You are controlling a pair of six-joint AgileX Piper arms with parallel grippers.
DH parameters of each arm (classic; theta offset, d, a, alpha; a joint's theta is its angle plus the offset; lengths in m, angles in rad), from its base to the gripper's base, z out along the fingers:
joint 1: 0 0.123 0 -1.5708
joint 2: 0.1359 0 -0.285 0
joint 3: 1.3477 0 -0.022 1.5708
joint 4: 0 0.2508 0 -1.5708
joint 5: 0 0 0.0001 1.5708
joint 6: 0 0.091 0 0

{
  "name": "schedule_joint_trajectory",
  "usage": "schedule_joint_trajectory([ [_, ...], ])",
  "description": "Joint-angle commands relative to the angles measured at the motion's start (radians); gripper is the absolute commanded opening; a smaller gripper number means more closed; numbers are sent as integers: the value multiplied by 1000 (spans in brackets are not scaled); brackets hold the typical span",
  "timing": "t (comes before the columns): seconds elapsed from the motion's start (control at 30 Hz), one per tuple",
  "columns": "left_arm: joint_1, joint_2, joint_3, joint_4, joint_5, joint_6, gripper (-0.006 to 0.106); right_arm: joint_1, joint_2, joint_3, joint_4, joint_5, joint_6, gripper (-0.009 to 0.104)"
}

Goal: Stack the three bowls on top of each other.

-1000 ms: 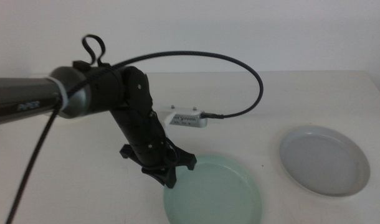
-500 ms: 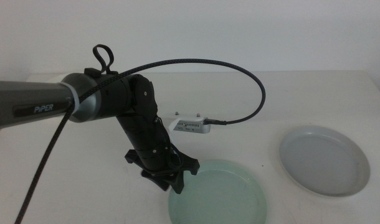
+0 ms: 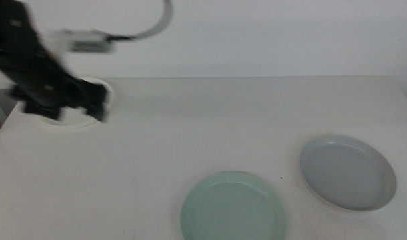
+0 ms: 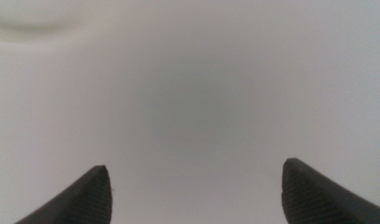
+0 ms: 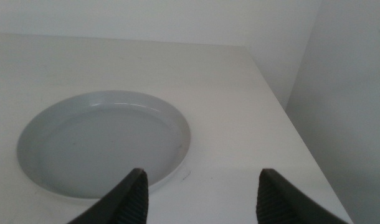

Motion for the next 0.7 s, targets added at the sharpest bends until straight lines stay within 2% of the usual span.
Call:
schedule_joint_trajectory([
  [0.0, 83, -58, -32, 61, -99, -55, 105, -7, -26, -6, -17, -82, -9, 45],
  [0.17, 223, -22, -49, 64, -232, -58, 105, -7, -26, -6, -17, -82, -9, 45],
  [0.33, 317, 125, -172, 64, -218, -57, 105, -7, -26, -6, -17, -82, -9, 45],
  [0.67, 371, 470, -498, 11, -161, -34, 105, -7, -26, -6, -17, -82, -9, 45],
])
